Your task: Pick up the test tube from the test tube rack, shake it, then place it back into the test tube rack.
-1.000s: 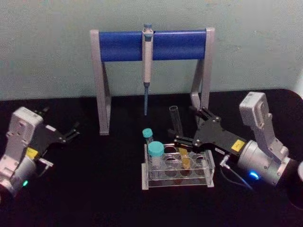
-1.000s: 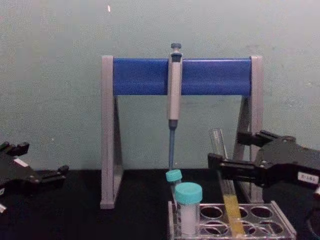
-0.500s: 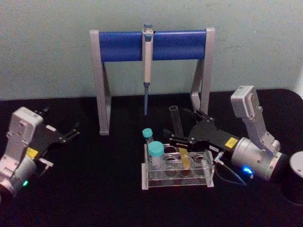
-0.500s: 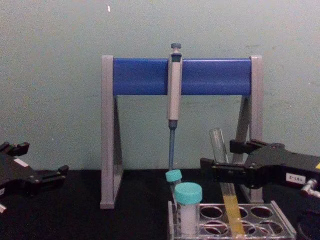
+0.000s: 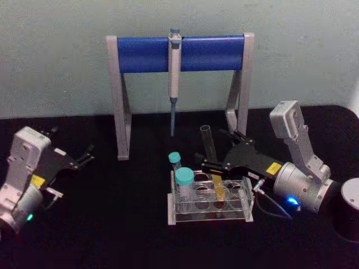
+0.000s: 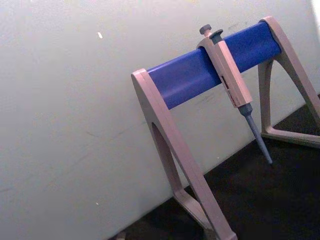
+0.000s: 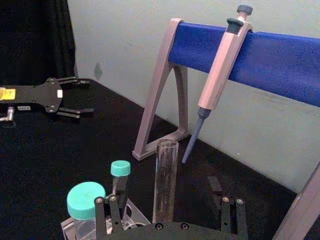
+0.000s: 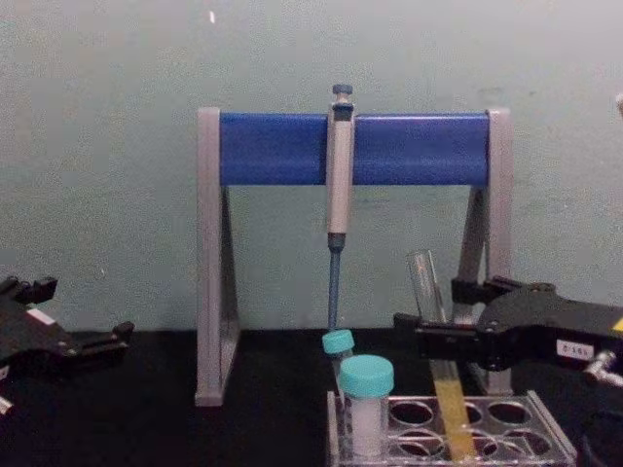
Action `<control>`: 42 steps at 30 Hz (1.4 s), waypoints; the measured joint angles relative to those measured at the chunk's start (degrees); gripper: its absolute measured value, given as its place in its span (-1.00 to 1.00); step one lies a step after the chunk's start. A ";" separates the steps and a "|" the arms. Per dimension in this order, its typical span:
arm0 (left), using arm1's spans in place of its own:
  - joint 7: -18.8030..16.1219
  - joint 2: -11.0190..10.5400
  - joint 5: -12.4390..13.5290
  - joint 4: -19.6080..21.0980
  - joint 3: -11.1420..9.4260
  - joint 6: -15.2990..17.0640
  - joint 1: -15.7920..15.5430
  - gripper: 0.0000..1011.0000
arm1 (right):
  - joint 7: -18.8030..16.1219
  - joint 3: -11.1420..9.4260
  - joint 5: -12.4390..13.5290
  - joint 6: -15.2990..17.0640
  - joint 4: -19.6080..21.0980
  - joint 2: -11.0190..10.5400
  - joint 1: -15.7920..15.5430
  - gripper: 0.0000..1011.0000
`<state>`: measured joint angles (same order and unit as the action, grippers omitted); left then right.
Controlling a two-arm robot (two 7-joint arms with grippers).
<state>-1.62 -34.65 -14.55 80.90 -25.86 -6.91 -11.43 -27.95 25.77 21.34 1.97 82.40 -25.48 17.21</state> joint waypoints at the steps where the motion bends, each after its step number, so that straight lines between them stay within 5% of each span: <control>1: 0.00 0.00 0.00 0.00 0.00 0.00 0.00 0.98 | 0.01 -0.03 -0.06 0.00 -0.02 0.03 -0.01 0.98; 29: 0.00 0.00 0.00 0.00 0.00 0.00 0.00 0.98 | 0.01 -0.19 -0.87 -0.04 -0.31 0.24 -0.09 0.98; 42: 0.00 0.00 0.00 0.00 0.00 0.00 0.00 0.98 | 0.00 -0.17 -0.82 -0.07 -0.26 0.24 -0.09 0.33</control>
<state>-1.62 -34.64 -14.55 80.90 -25.86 -6.91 -11.43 -27.94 25.59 20.52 1.90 82.14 -25.24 17.12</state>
